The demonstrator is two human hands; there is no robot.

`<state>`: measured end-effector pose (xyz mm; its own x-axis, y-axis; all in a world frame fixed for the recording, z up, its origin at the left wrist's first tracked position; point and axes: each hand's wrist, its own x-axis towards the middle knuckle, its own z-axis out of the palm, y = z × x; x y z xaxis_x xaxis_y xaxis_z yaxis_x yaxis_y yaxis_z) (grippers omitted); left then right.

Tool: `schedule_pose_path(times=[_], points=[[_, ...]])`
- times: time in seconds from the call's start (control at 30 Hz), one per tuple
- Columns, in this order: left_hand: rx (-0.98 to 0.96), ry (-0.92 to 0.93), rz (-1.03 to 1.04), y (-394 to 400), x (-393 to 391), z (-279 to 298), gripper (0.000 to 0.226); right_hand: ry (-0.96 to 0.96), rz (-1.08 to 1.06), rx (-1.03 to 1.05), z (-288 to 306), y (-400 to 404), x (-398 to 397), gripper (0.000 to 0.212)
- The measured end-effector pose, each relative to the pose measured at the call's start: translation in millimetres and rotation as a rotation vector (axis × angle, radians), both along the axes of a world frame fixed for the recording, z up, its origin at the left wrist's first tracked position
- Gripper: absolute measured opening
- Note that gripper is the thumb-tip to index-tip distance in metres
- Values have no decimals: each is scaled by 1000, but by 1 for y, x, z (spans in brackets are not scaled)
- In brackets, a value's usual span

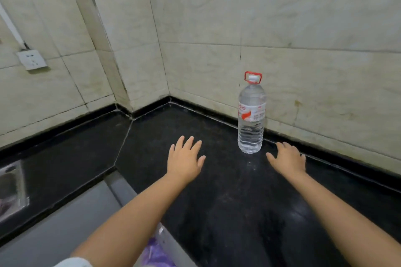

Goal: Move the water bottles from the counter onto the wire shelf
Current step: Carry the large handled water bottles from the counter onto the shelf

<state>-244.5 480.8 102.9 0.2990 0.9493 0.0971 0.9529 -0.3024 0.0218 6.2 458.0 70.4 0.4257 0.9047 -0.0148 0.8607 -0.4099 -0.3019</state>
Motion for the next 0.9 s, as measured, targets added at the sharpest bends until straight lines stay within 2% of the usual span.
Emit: schedule_pose_path(times=[0.17, 0.3, 0.4, 0.47, 0.53, 0.6, 0.77, 0.83, 0.9], points=[[119, -58, -221, 100, 60, 33, 58, 138, -111, 34, -12, 51, 11, 57], [197, -137, -464, 168, 125, 65, 63, 143, -220, 65, -16, 82, 18, 57], [242, -306, -642, 207, 167, 81, 52, 120, -328, 76, -19, 102, 19, 57], [214, -439, -665, 231, 189, 92, 43, 105, -396, 122, -20, 112, 20, 57], [86, -505, -612, 254, 206, 106, 42, 97, -469, 150, -20, 122, 20, 56], [3, -426, -581, 269, 220, 115, 43, 95, -513, 155, -22, 128, 18, 56], [-195, -99, -736, 283, 240, 96, 43, 93, -591, 173, -24, 141, 11, 56], [-138, -64, -794, 284, 233, 83, 48, 96, -615, 182, -22, 145, 10, 56], [-32, -109, -836, 284, 218, 74, 46, 107, -623, 175, -23, 149, 7, 56]])
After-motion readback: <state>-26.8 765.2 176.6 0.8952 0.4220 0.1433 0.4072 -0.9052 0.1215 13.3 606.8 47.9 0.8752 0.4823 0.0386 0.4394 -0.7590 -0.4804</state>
